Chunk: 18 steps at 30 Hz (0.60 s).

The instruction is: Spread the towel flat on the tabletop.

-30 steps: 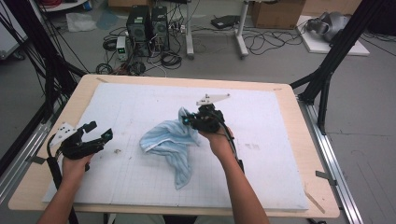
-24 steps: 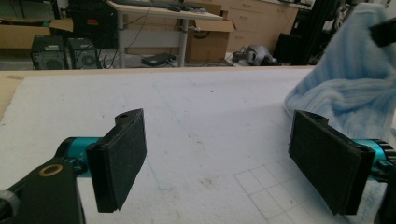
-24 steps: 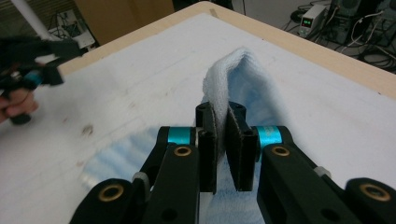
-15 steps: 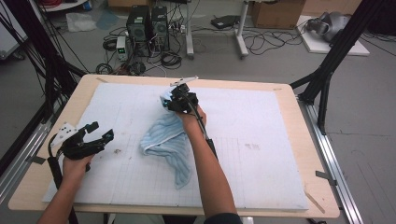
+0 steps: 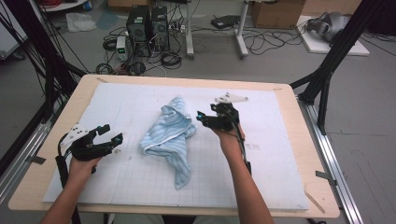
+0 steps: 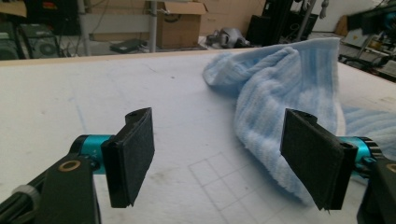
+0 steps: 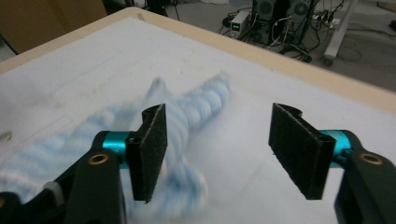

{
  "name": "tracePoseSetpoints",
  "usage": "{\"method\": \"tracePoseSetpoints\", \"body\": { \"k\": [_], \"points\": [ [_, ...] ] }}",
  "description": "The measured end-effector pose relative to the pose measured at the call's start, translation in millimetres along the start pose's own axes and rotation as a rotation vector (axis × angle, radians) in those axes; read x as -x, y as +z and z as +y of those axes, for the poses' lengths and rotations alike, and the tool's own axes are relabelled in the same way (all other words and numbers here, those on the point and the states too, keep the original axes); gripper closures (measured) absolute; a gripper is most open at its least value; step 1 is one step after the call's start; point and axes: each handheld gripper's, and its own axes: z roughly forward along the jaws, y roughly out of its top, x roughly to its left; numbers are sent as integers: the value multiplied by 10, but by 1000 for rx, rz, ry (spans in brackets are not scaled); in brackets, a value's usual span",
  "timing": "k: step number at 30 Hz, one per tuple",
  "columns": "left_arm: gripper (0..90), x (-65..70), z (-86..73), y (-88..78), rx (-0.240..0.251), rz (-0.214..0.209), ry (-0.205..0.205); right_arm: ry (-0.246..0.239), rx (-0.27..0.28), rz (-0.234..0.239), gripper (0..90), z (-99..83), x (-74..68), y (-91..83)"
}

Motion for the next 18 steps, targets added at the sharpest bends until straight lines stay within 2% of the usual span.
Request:
{"method": "tracePoseSetpoints", "body": {
  "k": [1,5,6,7,8,9,11,13,15,17,18],
  "points": [
    [250,53,23,42,-7,-25,0,0,-2,-4,347,-97,22,-85],
    [252,140,48,102,-13,-59,11,-28,-28,-39,309,-439,68,-363],
    [252,167,54,131,-18,-76,13,-28,-28,-39,309,-439,68,-363],
    [264,209,61,192,-35,-105,25,-33,-40,-45,292,-593,82,-470],
    [264,209,61,192,-35,-105,25,-37,-54,-55,281,-663,88,-517],
    [264,250,69,264,-51,-119,38,-44,-59,-66,272,-728,96,-559],
    [265,274,79,304,-62,-131,41,-34,-60,-70,256,-838,114,-627],
    [254,338,111,395,-82,-149,52,-25,-63,-66,229,-883,141,-670],
    [220,451,164,553,-109,-144,75,-4,-50,-56,216,-880,163,-705],
    [201,484,174,611,-120,-145,78,-3,-40,-58,215,-877,173,-718],
    [199,546,185,724,-150,-140,94,10,-34,-56,214,-877,184,-726]
  ]
}}
